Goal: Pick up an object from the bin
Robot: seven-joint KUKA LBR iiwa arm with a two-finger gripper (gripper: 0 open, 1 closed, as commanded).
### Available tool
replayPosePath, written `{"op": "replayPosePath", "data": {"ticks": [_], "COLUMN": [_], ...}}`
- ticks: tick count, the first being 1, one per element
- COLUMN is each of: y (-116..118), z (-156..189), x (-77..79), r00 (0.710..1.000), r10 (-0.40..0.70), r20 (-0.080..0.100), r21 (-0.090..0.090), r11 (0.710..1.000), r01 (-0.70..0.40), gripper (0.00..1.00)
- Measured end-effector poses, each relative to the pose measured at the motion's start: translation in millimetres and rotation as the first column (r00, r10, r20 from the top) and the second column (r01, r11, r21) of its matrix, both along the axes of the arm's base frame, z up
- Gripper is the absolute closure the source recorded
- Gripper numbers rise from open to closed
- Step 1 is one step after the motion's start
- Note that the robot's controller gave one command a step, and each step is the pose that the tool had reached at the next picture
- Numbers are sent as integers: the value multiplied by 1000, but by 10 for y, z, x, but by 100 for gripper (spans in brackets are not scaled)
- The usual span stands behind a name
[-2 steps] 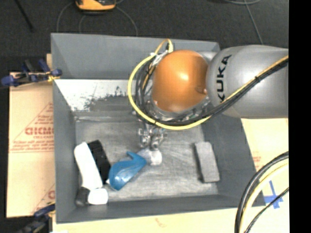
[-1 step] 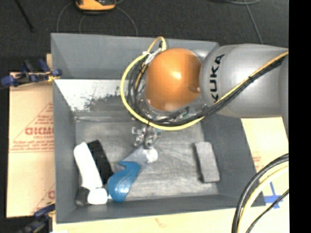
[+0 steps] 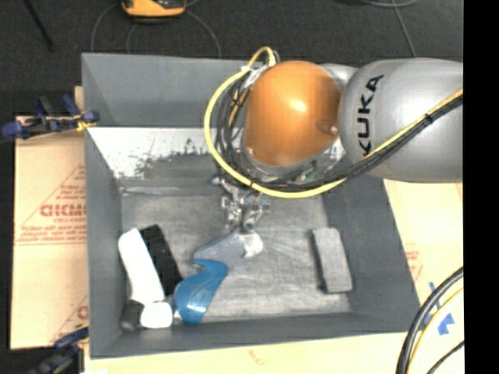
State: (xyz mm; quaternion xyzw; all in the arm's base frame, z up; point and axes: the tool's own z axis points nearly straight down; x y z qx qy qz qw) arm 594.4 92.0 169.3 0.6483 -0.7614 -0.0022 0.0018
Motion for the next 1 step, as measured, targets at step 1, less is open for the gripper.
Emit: {"op": "replayPosePath", "data": {"ticks": [1], "y": [24], "z": [219], "x": [182], "r00": [998], "r10": [-53], "r20": [22], "r21": [4], "r11": [999], "r01": [53], "gripper": [100]}}
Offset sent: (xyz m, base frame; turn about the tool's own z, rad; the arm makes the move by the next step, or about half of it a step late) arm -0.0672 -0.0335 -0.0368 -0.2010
